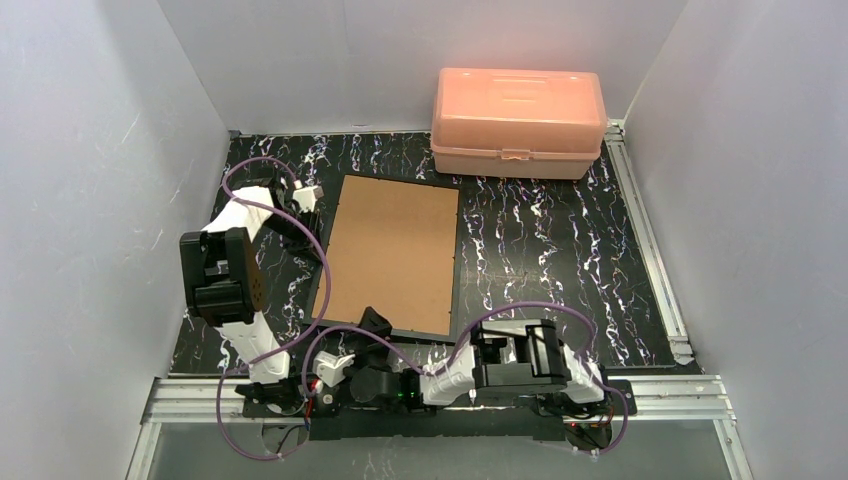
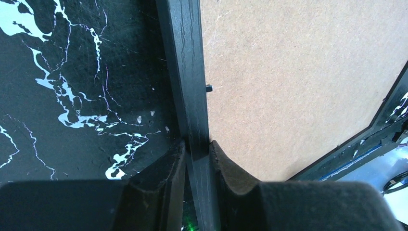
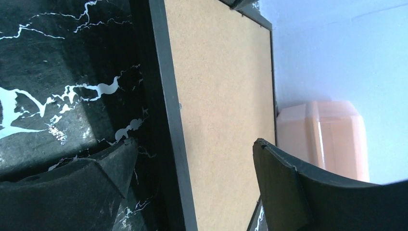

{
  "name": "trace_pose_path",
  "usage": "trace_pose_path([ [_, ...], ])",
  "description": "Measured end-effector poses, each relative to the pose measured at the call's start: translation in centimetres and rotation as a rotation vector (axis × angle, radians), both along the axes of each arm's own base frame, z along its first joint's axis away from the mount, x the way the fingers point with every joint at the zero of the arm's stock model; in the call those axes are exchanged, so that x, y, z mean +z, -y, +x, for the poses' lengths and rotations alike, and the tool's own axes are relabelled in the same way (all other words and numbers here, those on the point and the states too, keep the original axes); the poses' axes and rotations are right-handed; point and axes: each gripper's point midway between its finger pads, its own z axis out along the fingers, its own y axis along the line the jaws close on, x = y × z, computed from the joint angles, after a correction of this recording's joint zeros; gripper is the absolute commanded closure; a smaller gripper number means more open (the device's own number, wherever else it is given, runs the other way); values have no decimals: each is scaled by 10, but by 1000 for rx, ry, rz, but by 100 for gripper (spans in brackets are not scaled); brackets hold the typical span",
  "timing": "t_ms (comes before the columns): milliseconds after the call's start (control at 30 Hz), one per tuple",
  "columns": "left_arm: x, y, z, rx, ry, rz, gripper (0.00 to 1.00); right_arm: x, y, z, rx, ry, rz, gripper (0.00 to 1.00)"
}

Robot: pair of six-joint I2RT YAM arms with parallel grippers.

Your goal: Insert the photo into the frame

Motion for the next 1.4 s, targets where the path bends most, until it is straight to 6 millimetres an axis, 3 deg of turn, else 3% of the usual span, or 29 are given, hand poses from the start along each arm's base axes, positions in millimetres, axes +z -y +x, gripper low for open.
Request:
trace_pose_path([
  [567, 14, 1, -7, -3, 10, 1, 100, 6, 1, 18, -70, 130, 23, 13],
  [667, 18, 1, -8, -4, 17, 0, 100, 7, 4, 28, -108, 162, 30, 23],
  [967, 31, 9, -16, -16, 22, -43, 100, -16, 16, 37, -133, 228, -108, 83],
  [1167, 39, 13, -17, -19, 11, -64, 99, -17, 21, 39, -132, 310, -232, 99],
  [1300, 66, 12, -4, -14, 58, -81, 87, -9, 21, 39, -138, 357, -232, 99],
  [1400, 98, 5, 12, 9, 138, -108, 72, 1, 21, 40, -145, 387, -228, 99],
])
